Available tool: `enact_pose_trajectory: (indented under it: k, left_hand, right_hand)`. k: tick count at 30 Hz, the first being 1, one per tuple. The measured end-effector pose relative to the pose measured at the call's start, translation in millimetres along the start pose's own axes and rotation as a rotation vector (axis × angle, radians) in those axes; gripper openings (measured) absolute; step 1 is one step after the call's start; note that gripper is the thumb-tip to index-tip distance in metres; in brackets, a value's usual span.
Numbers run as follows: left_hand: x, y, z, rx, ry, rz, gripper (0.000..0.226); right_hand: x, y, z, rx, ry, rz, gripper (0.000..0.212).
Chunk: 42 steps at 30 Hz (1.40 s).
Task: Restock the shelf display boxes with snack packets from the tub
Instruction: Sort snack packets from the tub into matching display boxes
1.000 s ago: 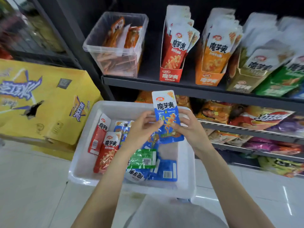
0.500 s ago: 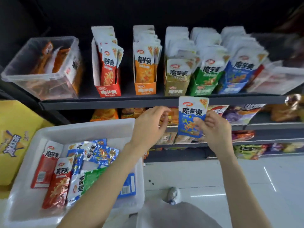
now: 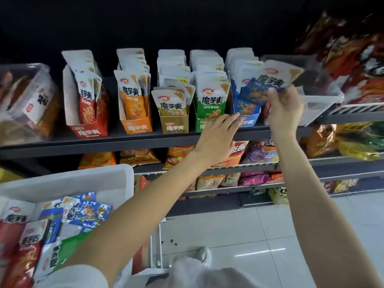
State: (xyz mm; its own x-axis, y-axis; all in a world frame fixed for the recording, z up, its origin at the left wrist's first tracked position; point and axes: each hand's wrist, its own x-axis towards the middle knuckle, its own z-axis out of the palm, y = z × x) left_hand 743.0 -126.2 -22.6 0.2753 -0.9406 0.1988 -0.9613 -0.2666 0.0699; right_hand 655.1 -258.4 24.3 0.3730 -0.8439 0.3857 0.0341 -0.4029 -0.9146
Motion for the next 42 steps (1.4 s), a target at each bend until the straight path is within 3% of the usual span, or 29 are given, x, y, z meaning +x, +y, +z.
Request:
enact_pose_trajectory:
  k: [1, 7, 11, 15, 18, 23, 26, 29, 32, 35, 40, 42]
  left_hand:
    - [3, 3, 1, 0.009, -0.018, -0.018, 0.063]
    - [8, 6, -2, 0.018, -0.022, -0.044, 0.061]
    - [7, 3, -1, 0.006, -0.01, -0.028, 0.062]
    - [6, 1, 2, -0.022, -0.006, -0.009, 0.062]
    - [2, -1, 2, -0.112, 0.029, 0.013, 0.06]
    - [-42, -6, -9, -0.383, 0.282, -0.038, 0.041]
    - [-97, -32, -13, -0.485, 0.483, -0.17, 0.029]
    - [-170, -71, -21, -0.543, 0.571, -0.428, 0.025]
    - [-243, -109, -26, -0.567, 0.597, -0.698, 0.024]
    - [-307, -153, -8, -0.357, 0.426, -0.86, 0.025]
    - [-365, -200, 32, -0.159, -0.149, -0.966, 0.042]
    - [-371, -204, 37, -0.142, -0.307, -0.996, 0.048]
  right_hand:
    - [4, 4, 2, -0.086, -0.025, -0.002, 0.004]
    - [6, 14, 13, -0.814, -0.11, -0.191, 0.026]
    - [3, 6, 20, -1.066, -0.142, -0.089, 0.037]
    - [-1, 3, 20, -1.024, -0.085, -0.025, 0.043]
    - [-14, 4, 8, -0.862, 0.022, 0.002, 0.047]
    - [-72, -4, 3, -0.442, 0.051, -0.231, 0.026]
    - [-116, -18, 21, -0.349, -0.213, -0.189, 0.019]
    - [-154, -25, 54, -0.407, -0.615, -0.14, 0.013]
    - [-191, -37, 95, -0.462, -0.879, -0.185, 0.014]
    - [-227, -47, 142, -0.446, -1.028, -0.234, 0.016]
    - [-282, -22, 230, -0.57, -1.292, -0.17, 0.025]
    - [-300, -12, 259, -0.687, -1.372, -0.184, 0.032]
